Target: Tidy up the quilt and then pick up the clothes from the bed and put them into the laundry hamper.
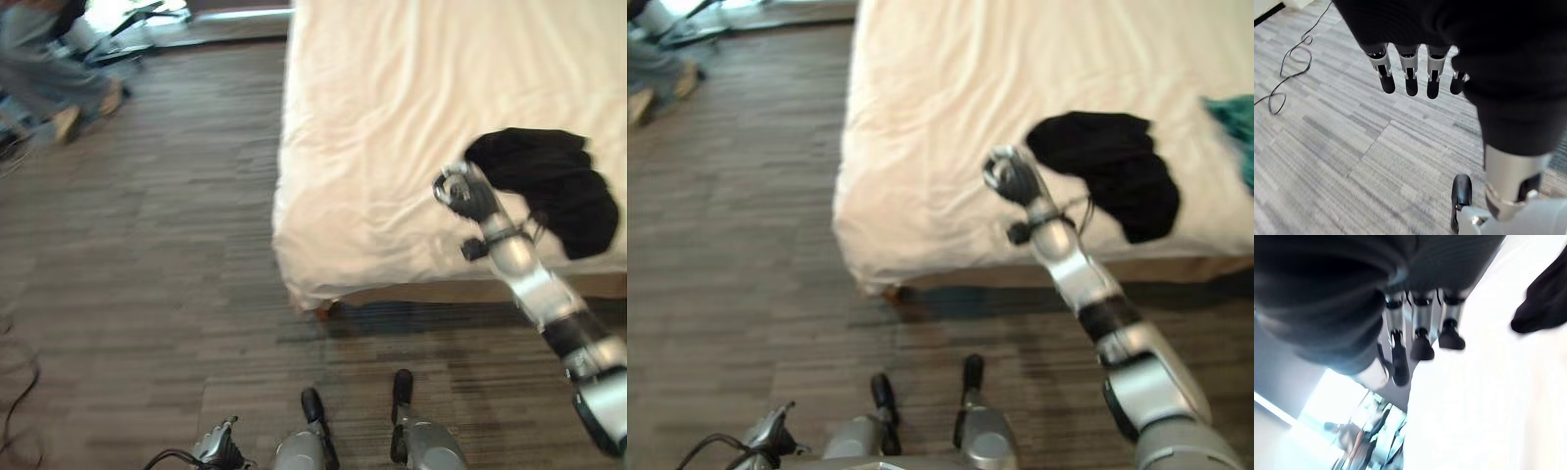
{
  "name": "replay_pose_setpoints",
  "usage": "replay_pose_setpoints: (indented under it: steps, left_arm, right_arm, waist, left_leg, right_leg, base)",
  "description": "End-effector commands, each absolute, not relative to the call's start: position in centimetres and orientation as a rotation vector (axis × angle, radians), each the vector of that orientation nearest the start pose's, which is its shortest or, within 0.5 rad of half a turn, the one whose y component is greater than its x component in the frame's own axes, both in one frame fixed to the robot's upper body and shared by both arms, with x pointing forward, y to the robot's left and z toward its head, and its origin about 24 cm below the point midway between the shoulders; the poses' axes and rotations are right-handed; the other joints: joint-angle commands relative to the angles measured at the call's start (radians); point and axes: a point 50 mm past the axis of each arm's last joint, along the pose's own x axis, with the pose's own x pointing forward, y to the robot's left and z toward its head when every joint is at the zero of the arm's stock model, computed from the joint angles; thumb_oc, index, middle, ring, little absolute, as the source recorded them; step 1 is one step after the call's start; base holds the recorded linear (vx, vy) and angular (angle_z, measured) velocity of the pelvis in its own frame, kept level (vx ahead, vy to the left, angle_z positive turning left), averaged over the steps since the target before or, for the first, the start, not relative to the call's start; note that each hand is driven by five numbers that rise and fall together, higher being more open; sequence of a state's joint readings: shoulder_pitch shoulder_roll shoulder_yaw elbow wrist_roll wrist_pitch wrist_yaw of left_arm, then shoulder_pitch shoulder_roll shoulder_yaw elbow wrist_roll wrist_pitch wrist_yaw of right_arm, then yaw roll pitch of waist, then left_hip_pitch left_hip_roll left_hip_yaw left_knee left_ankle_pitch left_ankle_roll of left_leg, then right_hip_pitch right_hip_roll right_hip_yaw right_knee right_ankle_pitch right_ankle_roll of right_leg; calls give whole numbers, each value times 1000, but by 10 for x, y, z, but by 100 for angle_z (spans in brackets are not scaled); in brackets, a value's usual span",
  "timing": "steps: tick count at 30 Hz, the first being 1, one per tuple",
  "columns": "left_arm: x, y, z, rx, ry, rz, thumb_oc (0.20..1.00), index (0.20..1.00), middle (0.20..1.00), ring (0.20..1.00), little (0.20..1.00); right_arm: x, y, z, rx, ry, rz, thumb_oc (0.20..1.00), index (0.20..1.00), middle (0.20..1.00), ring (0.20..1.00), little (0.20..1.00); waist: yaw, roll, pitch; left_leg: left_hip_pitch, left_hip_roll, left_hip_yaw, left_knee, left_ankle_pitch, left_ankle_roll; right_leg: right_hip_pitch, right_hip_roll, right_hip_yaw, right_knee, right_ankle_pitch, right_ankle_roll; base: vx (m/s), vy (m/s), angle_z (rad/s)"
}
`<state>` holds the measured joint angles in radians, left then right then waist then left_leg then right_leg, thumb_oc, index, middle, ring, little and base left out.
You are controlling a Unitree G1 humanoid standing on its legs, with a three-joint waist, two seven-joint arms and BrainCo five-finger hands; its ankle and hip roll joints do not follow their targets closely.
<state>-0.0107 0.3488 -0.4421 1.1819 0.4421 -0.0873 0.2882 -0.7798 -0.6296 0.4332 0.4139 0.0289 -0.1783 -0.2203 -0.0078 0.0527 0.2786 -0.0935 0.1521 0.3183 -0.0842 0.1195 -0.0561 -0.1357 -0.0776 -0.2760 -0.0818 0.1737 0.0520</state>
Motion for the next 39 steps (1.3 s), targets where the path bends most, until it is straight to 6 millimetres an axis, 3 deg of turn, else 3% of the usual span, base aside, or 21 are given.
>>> replay_pose_setpoints:
  steps: [1, 5, 8, 13, 14, 16, 17, 20, 22, 23, 24, 25, 26, 29, 30, 32, 33, 34, 37, 38, 39]
  left_arm:
    - [170, 256, -123, 1112, 781, -220, 1000, 1000, 1000, 1000, 1000]
    - [190, 232, -117, 1141, 659, -323, 1000, 1000, 1000, 1000, 1000]
    - [208, 203, -110, 1122, 541, -393, 1000, 1000, 1000, 1000, 1000]
    - [221, 169, -103, 1071, 439, -435, 1000, 1000, 1000, 1000, 1000]
    - [221, 169, -103, 1071, 439, -435, 1000, 1000, 1000, 1000, 1000]
    - [217, 162, -107, 1086, 442, -458, 1000, 1000, 1000, 1000, 1000]
    - [204, 163, -119, 1098, 515, -482, 1000, 1000, 1000, 1000, 1000]
    - [197, 166, -124, 1082, 560, -478, 1000, 1000, 1000, 1000, 1000]
    - [193, 173, -126, 1067, 597, -451, 1000, 1000, 1000, 1000, 1000]
    - [193, 173, -126, 1066, 596, -451, 1000, 1000, 1000, 1000, 1000]
    - [194, 176, -125, 1065, 598, -434, 1000, 1000, 1000, 1000, 1000]
    - [194, 182, -124, 1049, 600, -393, 1000, 1000, 1000, 1000, 1000]
    - [195, 181, -123, 1049, 598, -393, 1000, 1000, 1000, 1000, 1000]
    - [199, 178, -120, 1002, 578, -361, 1000, 1000, 1000, 1000, 1000]
    - [199, 178, -120, 1002, 578, -361, 1000, 1000, 1000, 1000, 1000]
    - [206, 170, -115, 950, 536, -346, 1000, 1000, 1000, 1000, 1000]
    - [211, 163, -110, 916, 500, -355, 1000, 1000, 1000, 1000, 1000]
    - [211, 163, -110, 916, 499, -354, 1000, 1000, 1000, 1000, 1000]
    - [208, 156, -112, 919, 495, -404, 1000, 1000, 1000, 1000, 1000]
    - [206, 154, -114, 930, 501, -428, 1000, 1000, 1000, 1000, 1000]
    - [200, 153, -119, 960, 531, -462, 1000, 1000, 1000, 1000, 1000]
  right_arm:
    - [386, -160, 252, -723, -603, -5, 200, 200, 200, 200, 200]
    - [407, -166, 268, -764, -514, -76, 200, 200, 200, 200, 200]
    - [419, -171, 242, -765, -352, -99, 200, 200, 200, 200, 200]
    - [406, -130, 128, -659, -65, 114, 200, 200, 200, 200, 200]
    - [406, -130, 128, -659, -65, 114, 200, 200, 200, 200, 200]
    - [369, -72, 63, -593, 33, 375, 200, 200, 200, 200, 200]
    - [313, -13, 22, -483, 76, 712, 200, 200, 200, 200, 200]
    - [288, 7, 21, -388, 55, 855, 200, 200, 200, 200, 200]
    - [279, 28, 63, -330, -153, 975, 200, 200, 200, 200, 200]
    - [279, 28, 63, -331, -153, 975, 200, 200, 200, 200, 200]
    - [280, 31, 93, -326, -292, 988, 200, 200, 200, 200, 200]
    - [290, 20, 148, -356, -535, 912, 200, 200, 200, 200, 200]
    - [290, 20, 148, -357, -535, 911, 200, 200, 200, 200, 200]
    - [324, -21, 193, -451, -676, 635, 200, 200, 200, 200, 200]
    - [324, -21, 193, -451, -676, 635, 200, 200, 200, 200, 200]
    - [364, -74, 215, -534, -644, 312, 200, 200, 200, 200, 200]
    - [387, -120, 207, -551, -509, 117, 200, 200, 200, 200, 200]
    - [387, -120, 207, -551, -510, 117, 200, 200, 200, 200, 200]
    - [398, -191, 157, -534, -209, -104, 200, 200, 200, 200, 200]
    - [393, -209, 132, -510, -107, -154, 200, 200, 200, 200, 200]
    - [369, -230, 73, -475, 89, -187, 200, 200, 200, 200, 200]
  waist:
    - [57, -25, 112]
    - [95, 5, 134]
    - [124, 38, 155]
    - [131, 70, 168]
    - [130, 70, 166]
    - [114, 64, 165]
    - [92, 45, 164]
    - [74, 31, 157]
    - [54, 12, 152]
    - [54, 13, 151]
    - [45, 6, 150]
    - [30, -2, 150]
    - [31, -1, 150]
    - [22, 3, 148]
    - [22, 3, 147]
    - [21, 15, 150]
    - [23, 21, 152]
    - [23, 21, 151]
    - [22, 32, 150]
    - [19, 35, 147]
    - [5, 35, 147]
  left_leg:
    - [23, 38, -36, -3, -24, -107]
    - [-52, 35, -71, -3, -1, -117]
    - [-93, 31, -89, -3, 11, -118]
    - [-94, 26, -92, -3, 11, -113]
    - [-98, 26, -93, -3, 13, -112]
    - [-87, 28, -85, -3, 8, -112]
    - [-56, 33, -72, -3, -2, -109]
    - [-37, 39, -57, -3, -5, -108]
    - [-9, 47, -39, -3, -13, -109]
    - [-12, 47, -40, -3, -11, -109]
    - [-6, 49, -35, -3, -12, -110]
    - [3, 52, -25, -3, -17, -112]
    - [0, 53, -25, -3, -15, -111]
    - [-6, 51, -19, -3, -13, -111]
    - [-6, 51, -20, -3, -13, -111]
    - [-11, 46, -19, -3, -14, -108]
    - [-14, 41, -23, -3, -15, -106]
    - [-17, 42, -23, -3, -12, -105]
    - [-10, 33, -33, -3, -18, -99]
    - [-11, 31, -36, -3, -18, -97]
    - [2, 24, -38, -3, -28, -92]
  right_leg:
    - [71, -65, 2, -3, -150, 110]
    - [27, -74, -34, -5, -139, 115]
    - [-2, -79, -50, -5, -135, 118]
    - [2, -77, -50, -5, -143, 115]
    - [-1, -77, -50, -5, -141, 114]
    - [4, -75, -38, -5, -145, 111]
    - [24, -70, -16, -5, -152, 107]
    - [31, -67, -5, -5, -152, 105]
    - [43, -62, 9, -4, -159, 103]
    - [40, -61, 9, -5, -156, 102]
    - [41, -59, 15, -4, -157, 102]
    - [39, -56, 25, -4, -162, 102]
    - [36, -56, 25, -5, -159, 101]
    - [23, -54, 30, -5, -154, 101]
    - [23, -54, 30, -5, -153, 101]
    - [17, -58, 27, -5, -152, 103]
    - [19, -60, 24, -5, -150, 103]
    - [15, -60, 24, -5, -148, 102]
    - [28, -64, 20, -5, -150, 105]
    - [29, -66, 18, -5, -149, 105]
    - [45, -70, 18, -5, -156, 108]
  base:
    - [-99, -53, 61]
    - [-75, -32, 55]
    - [-79, -13, 38]
    - [-10, 9, 11]
    - [0, 0, 0]
    - [32, -2, -9]
    - [49, -1, -16]
    - [49, 9, -30]
    - [33, 8, -16]
    - [-1, 4, -29]
    - [-6, 7, -30]
    - [-6, 7, -29]
    - [-18, 12, -17]
    - [-24, 2, -30]
    - [-29, 12, -23]
    - [-26, 26, -4]
    - [-21, 20, 5]
    - [-16, 13, 9]
    - [6, 22, 8]
    - [33, 49, 17]
    - [21, 42, 20]
